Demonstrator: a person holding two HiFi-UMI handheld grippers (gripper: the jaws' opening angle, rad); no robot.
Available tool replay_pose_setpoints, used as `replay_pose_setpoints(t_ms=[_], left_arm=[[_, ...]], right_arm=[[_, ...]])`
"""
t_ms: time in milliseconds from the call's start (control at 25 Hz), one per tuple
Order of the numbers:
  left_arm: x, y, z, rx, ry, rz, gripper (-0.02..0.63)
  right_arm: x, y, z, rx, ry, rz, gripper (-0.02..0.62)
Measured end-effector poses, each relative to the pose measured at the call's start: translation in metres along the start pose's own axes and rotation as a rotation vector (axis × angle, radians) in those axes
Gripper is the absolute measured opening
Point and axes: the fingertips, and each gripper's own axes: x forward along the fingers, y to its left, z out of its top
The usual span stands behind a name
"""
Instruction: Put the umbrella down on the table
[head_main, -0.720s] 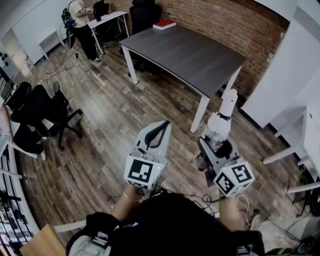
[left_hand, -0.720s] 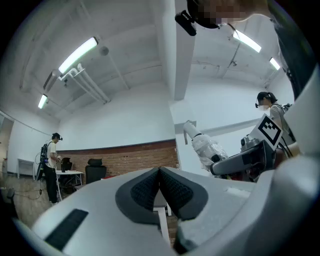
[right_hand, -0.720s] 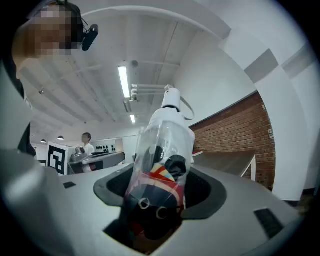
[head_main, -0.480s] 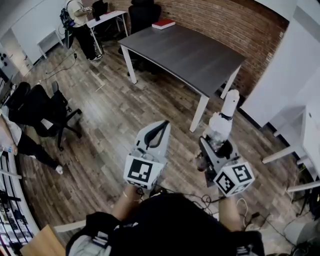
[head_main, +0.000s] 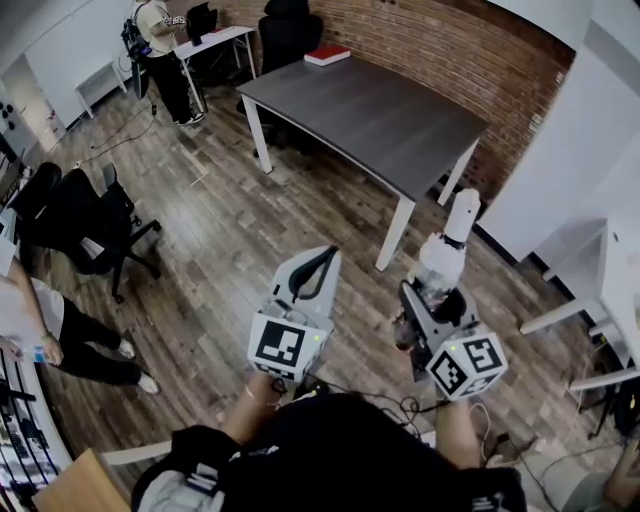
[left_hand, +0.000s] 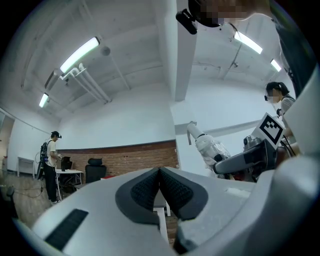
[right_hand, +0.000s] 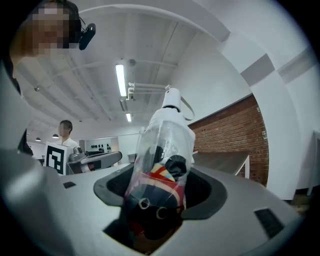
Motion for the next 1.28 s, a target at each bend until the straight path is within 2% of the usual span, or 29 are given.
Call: replay_pose_setpoints(t_ms=[480,1040,1280], left_arm=[[-0.007,-0.014,0.002,0.002,0.009,0.033,0.003],[0.002,-0.072,-0.002,0.032,0.033,0.034,0.003],[0.008,-0.077,0.002,0.052,0.028,0.033,0.003]], right_arm=[[-0.013,-0.001,0.007,-0.026,-0.003,0.024,0.284],[-0.060,-0.029,0.002,-0.035,0.004,0.051,0.284],[-0.065,-0.036,0.005,-0.035,-0.012,0.054,0.284]])
